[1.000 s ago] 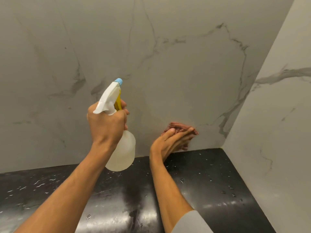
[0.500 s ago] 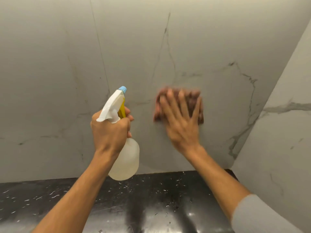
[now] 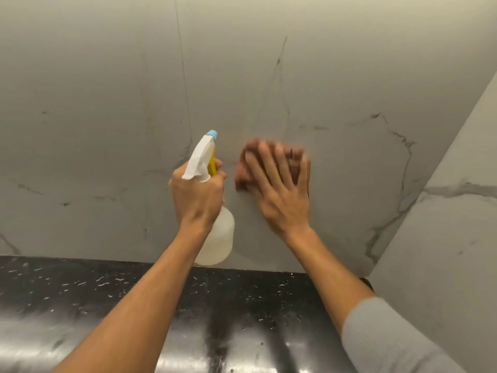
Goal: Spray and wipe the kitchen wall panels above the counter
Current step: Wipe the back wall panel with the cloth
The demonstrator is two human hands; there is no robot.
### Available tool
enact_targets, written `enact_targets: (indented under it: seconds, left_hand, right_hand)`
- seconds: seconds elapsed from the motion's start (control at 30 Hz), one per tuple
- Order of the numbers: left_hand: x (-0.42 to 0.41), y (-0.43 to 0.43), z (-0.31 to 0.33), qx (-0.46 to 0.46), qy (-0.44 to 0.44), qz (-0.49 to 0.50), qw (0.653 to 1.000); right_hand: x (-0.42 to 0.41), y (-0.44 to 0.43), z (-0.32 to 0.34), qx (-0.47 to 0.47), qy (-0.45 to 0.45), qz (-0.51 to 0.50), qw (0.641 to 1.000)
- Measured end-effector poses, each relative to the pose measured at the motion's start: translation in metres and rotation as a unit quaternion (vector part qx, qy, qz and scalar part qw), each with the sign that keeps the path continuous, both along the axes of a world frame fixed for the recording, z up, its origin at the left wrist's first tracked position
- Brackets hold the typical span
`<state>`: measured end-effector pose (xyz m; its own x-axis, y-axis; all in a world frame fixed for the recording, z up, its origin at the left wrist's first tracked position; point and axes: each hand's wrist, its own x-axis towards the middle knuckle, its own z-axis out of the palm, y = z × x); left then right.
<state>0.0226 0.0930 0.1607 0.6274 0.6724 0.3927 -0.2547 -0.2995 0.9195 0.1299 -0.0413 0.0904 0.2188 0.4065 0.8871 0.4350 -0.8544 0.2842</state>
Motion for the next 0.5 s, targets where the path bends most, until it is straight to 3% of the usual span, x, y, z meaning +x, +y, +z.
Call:
enact_targets:
  seconds: [0.03,0.1,0.17,0.27,0.33,0.4,0.5]
  left_hand:
    - [-0.002,-0.002,0.002,0.007,0.002,0.002,1.0]
    - [-0.007,-0.002,0.006,0.022,0.011,0.005,1.0]
    - [-0.014,0.003,0.005,0.022,0.022,0.01,0.999]
    - [-0.024,0.01,0.001,0.019,0.036,0.017,0.999]
    - [-0.028,0.011,0.001,0.019,0.039,0.013,0.999]
    - [-0.033,0.014,0.001,0.019,0.039,0.011,0.999]
    - [-0.04,0.024,-0.003,0.009,0.043,0.006,0.999]
  right_hand:
    - [-0.003,-0.015,-0.021,-0.051,0.012,-0.003,0.999]
    - [0.003,-0.043,-0.018,-0.066,0.013,0.004,0.998]
    - [0.019,-0.052,0.024,0.001,-0.008,-0.006,1.0]
    - [0.036,-0.034,0.12,0.18,-0.053,-0.049,0.981]
    - [0.034,-0.01,0.146,0.215,-0.076,-0.05,0.972]
    - [0.023,0.005,0.113,0.133,-0.084,-0.013,0.987]
    - [-0.007,-0.01,-0.002,-0.089,0.008,0.018,0.996]
